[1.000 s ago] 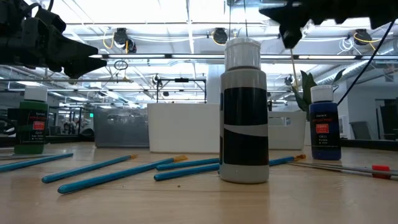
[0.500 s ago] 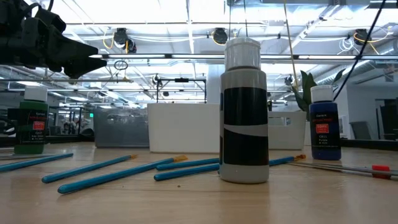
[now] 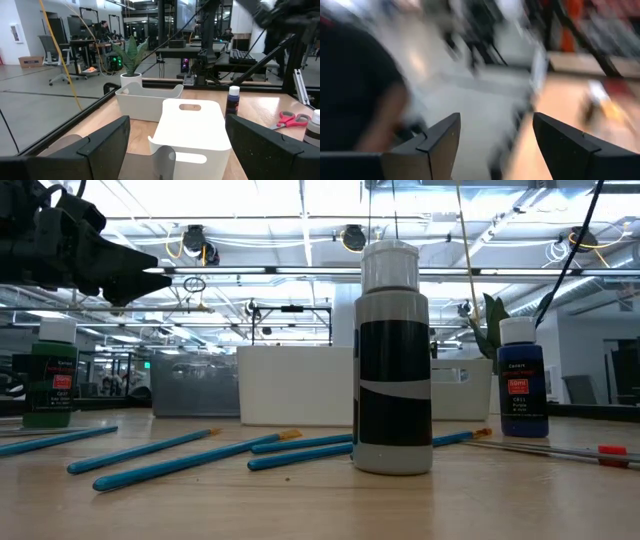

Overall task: Pick & Place Paint Supplies
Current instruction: Put the red scissors into the gray bin

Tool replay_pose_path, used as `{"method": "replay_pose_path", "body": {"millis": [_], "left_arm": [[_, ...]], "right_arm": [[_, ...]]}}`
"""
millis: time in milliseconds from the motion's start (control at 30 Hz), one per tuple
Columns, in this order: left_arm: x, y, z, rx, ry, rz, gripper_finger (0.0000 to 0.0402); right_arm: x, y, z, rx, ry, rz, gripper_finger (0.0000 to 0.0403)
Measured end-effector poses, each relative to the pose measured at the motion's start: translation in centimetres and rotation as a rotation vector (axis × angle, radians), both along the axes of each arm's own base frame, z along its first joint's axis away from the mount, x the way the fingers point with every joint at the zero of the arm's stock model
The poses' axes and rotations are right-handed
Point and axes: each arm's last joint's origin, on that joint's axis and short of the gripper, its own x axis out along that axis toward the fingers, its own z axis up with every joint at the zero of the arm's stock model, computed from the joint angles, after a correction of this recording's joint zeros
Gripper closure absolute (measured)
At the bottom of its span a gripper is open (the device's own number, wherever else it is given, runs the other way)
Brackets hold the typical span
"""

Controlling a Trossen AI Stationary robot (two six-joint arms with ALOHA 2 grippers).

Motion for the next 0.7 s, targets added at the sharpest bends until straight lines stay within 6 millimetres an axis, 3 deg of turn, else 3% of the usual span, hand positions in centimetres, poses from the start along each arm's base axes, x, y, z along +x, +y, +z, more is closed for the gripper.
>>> {"method": "replay_pose_path", "body": {"millis": [167,333,533,700], "left_arm": [[0.0,0.0,0.0,0.000,0.001,0.000,0.0068],[0.0,0.0,0.0,0.000,0.000,0.000,0.0069],[0.0,0.0,0.0,0.000,0.000,0.000,0.0068],[0.0,0.0,0.0,0.000,0.000,0.000,0.0069]], "right_arm": [[0.7,2.1,-1.1,-0.069,0.396,-0.214,0.0168],[0.7,2.6,-4.6,-0.074,0.659,-0.288,0.0177],[0.2,2.4,-8.0,-0.160,0.856,-0.350,0.0179],[0.3,2.6,-9.6,-0.186,0.916,-0.353,0.0179]]}}
